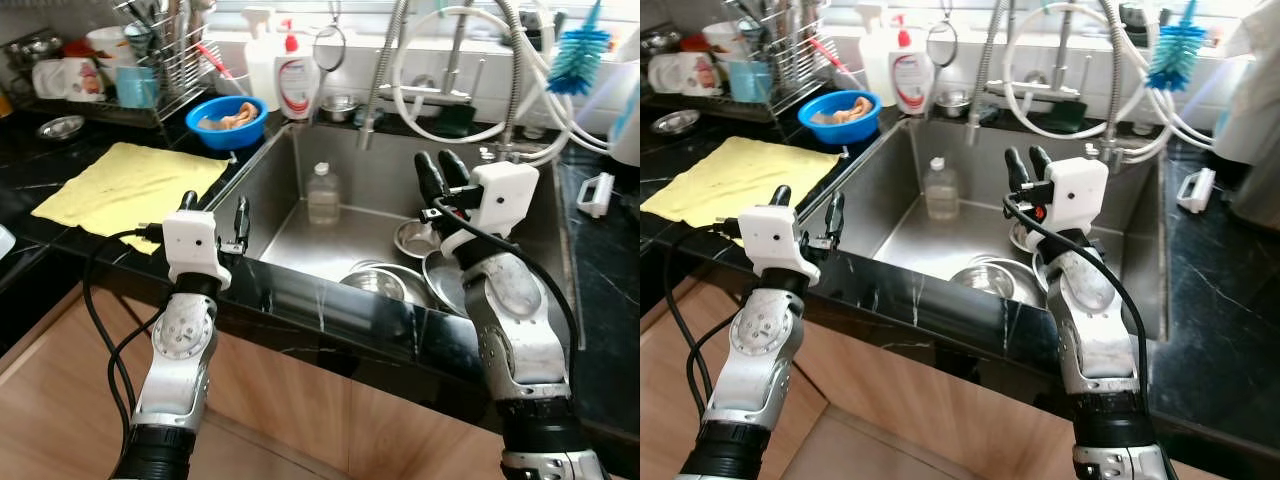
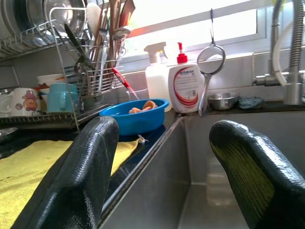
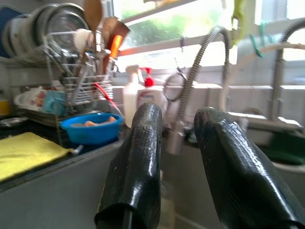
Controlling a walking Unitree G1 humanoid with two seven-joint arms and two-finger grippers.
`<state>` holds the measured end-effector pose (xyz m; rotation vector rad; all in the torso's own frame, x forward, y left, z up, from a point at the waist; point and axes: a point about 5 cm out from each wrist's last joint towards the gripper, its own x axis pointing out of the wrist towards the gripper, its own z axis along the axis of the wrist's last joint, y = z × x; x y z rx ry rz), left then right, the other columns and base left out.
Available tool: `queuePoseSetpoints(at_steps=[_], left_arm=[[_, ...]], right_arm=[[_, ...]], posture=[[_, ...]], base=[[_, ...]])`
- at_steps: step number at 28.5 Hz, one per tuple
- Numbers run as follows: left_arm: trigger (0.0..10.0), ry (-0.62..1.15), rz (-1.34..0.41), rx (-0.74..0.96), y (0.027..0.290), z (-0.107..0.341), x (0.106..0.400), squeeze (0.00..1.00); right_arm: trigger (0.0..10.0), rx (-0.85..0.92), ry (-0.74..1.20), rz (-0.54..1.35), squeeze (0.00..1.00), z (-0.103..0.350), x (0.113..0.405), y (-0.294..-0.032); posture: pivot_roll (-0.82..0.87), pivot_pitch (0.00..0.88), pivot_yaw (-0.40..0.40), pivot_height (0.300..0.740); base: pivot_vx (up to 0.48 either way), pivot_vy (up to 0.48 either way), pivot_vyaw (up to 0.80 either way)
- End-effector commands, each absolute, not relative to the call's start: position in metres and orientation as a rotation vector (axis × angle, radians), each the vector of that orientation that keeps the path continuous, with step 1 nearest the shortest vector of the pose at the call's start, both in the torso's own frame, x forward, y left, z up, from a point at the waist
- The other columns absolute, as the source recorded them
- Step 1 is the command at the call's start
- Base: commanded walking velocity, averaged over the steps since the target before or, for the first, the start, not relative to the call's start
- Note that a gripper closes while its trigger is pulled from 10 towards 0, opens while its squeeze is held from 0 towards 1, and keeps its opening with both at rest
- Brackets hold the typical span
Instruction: Kitchen organization
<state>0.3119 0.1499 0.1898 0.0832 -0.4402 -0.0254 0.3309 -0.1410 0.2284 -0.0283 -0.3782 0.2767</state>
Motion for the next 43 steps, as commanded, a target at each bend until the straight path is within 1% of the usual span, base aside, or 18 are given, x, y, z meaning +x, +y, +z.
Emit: queuePoseSetpoints(at_steps=[1, 5, 11, 22, 31, 43], left_arm=[[10.0, -0.419, -0.029, 0.096, 0.148, 0.187, 0.314, 0.0], [10.0, -0.418, -0.027, 0.092, 0.148, 0.185, 0.311, 0.0], [10.0, -0.412, -0.02, 0.097, 0.151, 0.182, 0.306, 0.0], [10.0, -0.44, 0.004, 0.098, 0.151, 0.189, 0.309, 0.0], [10.0, -0.461, 0.049, 0.096, 0.155, 0.194, 0.31, 0.0], [10.0, -0.453, 0.077, 0.098, 0.158, 0.192, 0.308, 0.0]], right_arm=[[10.0, -0.018, -0.43, 0.291, 0.0, 0.246, 0.329, -0.137], [10.0, -0.023, -0.439, 0.301, 0.0, 0.25, 0.329, -0.135], [10.0, -0.029, -0.423, 0.254, 0.0, 0.244, 0.33, -0.145], [10.0, -0.02, -0.426, 0.266, 0.0, 0.245, 0.332, -0.141], [10.0, -0.028, -0.43, 0.293, 0.0, 0.246, 0.334, -0.138], [10.0, -0.021, -0.415, 0.295, 0.0, 0.244, 0.337, -0.136]], posture=[[-0.1, 0.0, 0.062, 0.74], [-0.1, 0.0, 0.059, 0.74], [-0.08, 0.0, 0.062, 0.74], [-0.07, 0.0, 0.067, 0.74], [-0.06, 0.0, 0.049, 0.74], [-0.06, 0.0, 0.047, 0.74]], base=[[0.0, 0.0, 0.8], [0.0, 0.0, 0.8], [0.0, 0.0, 0.8], [0.0, 0.0, 0.8], [0.0, 0.0, 0.8], [0.0, 0.0, 0.8]])
